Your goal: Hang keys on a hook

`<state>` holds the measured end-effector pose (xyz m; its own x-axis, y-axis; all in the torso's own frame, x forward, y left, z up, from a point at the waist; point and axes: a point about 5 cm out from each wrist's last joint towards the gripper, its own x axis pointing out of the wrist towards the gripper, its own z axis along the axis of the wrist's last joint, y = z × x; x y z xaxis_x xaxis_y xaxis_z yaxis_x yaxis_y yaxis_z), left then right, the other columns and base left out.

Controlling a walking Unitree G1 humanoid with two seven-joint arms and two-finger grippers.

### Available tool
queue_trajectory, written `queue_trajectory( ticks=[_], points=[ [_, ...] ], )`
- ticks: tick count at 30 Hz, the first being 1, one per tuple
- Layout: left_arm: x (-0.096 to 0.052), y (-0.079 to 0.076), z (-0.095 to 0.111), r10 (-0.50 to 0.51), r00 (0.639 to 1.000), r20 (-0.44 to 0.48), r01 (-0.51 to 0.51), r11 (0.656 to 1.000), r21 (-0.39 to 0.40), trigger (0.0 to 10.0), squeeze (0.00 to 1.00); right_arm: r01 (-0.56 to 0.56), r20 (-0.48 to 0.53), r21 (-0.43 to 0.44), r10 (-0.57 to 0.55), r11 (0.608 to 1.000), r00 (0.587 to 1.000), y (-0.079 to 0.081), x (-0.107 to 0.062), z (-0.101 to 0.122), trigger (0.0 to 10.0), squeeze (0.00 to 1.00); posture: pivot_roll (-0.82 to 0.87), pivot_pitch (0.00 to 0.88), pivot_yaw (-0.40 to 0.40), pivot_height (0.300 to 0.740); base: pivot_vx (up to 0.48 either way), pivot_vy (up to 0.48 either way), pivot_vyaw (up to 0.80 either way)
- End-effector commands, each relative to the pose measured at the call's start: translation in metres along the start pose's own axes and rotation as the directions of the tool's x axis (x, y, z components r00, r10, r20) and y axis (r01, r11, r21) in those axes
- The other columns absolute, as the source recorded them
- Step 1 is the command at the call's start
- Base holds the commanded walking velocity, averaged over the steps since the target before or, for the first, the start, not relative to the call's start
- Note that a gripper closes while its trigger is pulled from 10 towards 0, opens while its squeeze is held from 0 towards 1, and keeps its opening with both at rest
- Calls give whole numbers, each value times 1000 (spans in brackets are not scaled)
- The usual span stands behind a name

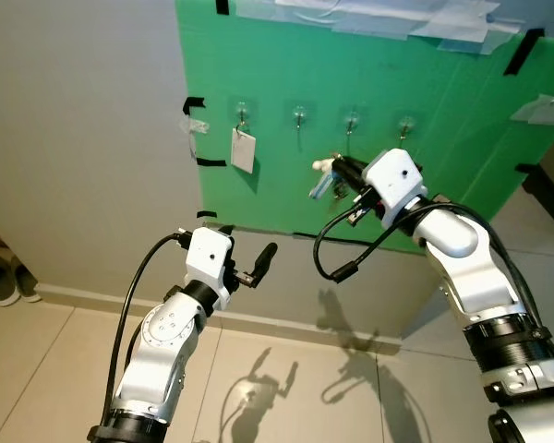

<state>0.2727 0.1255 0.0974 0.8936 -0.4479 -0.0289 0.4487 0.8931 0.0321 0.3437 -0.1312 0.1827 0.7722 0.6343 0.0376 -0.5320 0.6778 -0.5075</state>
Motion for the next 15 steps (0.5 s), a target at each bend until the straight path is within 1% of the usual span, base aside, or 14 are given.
queue_trajectory(
  ticks=[1,4,6,9,10,11,12,13,15],
  points=[
    [-4,-2,1,0,1000,-7,0,1000,-3,10000,0,-43,15,-17,43,999,999,1,7,5,0,0,24,0,-71,740,0,0,0],
    [-8,-6,2,-12,1000,-12,12,1000,-12,10000,0,-65,21,-13,65,998,998,3,10,6,0,0,38,0,-87,740,0,0,0],
    [-15,-12,1,-56,998,-16,56,998,-28,10000,0,-86,32,8,86,996,996,2,19,8,0,0,71,15,-110,740,0,0,0],
    [-18,-15,0,-83,996,-21,82,996,-30,10000,0,-96,39,16,95,995,995,1,23,9,0,0,78,20,-115,740,0,0,0],
    [-28,-24,-1,-135,990,-36,134,991,-25,10000,0,-106,62,30,104,994,993,-2,33,15,0,0,126,50,-128,740,0,0,0],
    [-32,-26,-1,-140,989,-44,139,990,-30,10000,0,-106,71,30,104,994,992,-4,38,19,0,0,137,57,-130,740,0,0,0],
    [-32,-26,-1,-140,989,-44,139,990,-30,10000,0,-106,71,30,104,994,992,-4,38,19,0,0,137,57,-130,740,0,0,0],
    [-36,-27,-1,-141,989,-50,139,990,-32,10000,0,-105,78,28,102,994,992,-6,41,22,0,0,145,62,-131,740,0,0,0],
    [-40,-26,-3,-136,988,-71,135,991,-27,10000,0,-82,86,37,79,996,993,-12,47,26,0,0,159,66,-137,740,0,0,0]
  ],
)
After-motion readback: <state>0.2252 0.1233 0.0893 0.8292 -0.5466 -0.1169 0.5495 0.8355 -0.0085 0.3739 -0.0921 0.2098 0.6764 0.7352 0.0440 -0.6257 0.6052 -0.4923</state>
